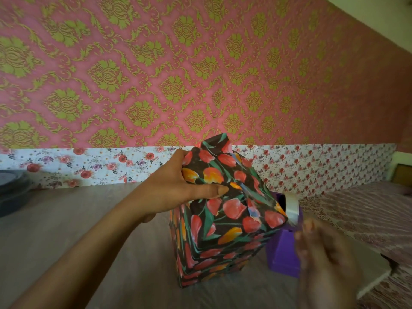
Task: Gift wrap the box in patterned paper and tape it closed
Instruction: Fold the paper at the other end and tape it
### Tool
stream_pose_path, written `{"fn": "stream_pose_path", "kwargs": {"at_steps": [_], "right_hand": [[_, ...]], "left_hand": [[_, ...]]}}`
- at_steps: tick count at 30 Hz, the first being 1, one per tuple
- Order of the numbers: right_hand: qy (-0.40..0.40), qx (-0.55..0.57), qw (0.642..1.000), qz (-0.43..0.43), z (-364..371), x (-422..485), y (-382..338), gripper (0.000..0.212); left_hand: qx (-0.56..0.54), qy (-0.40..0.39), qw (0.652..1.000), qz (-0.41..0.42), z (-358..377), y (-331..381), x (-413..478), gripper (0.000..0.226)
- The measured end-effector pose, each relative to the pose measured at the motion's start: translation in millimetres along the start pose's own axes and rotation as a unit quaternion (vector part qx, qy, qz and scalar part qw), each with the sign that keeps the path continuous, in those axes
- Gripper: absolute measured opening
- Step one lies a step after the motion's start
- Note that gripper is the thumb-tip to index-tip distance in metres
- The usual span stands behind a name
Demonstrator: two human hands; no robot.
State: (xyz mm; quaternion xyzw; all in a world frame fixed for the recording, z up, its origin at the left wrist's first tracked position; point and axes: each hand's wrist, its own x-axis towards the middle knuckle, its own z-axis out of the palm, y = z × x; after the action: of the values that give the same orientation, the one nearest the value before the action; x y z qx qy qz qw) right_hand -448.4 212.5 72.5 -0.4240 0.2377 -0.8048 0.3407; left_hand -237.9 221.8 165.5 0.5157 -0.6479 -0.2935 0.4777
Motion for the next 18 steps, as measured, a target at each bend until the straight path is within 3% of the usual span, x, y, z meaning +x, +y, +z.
{"fn": "stream_pose_path", "kwargs": {"at_steps": [3,7,10,14,18], "right_hand": [[-0.270,-0.101,0.953,-0.092,25,31,-45,0.019],[-0.480,-0.216,0.847,-0.079,54,72,-68,0.014],[-0.557,-0.280,0.781,-0.048,66,88,-65,0.016],[-0.602,-0.318,0.732,-0.021,79,93,-67,0.025],[-0.613,-0.369,0.699,0.027,86,101,-68,0.051]], "left_hand": [[0.003,-0.002,1.000,0.003,1,-2,0,0.081],[0.010,-0.010,1.000,0.007,2,-1,0,0.086],[0.005,-0.032,0.999,0.019,1,-1,-1,0.089],[-0.004,-0.046,0.999,0.022,-3,-1,-1,0.098],[0.013,-0.048,0.999,0.018,-3,-3,0,0.119]]}}
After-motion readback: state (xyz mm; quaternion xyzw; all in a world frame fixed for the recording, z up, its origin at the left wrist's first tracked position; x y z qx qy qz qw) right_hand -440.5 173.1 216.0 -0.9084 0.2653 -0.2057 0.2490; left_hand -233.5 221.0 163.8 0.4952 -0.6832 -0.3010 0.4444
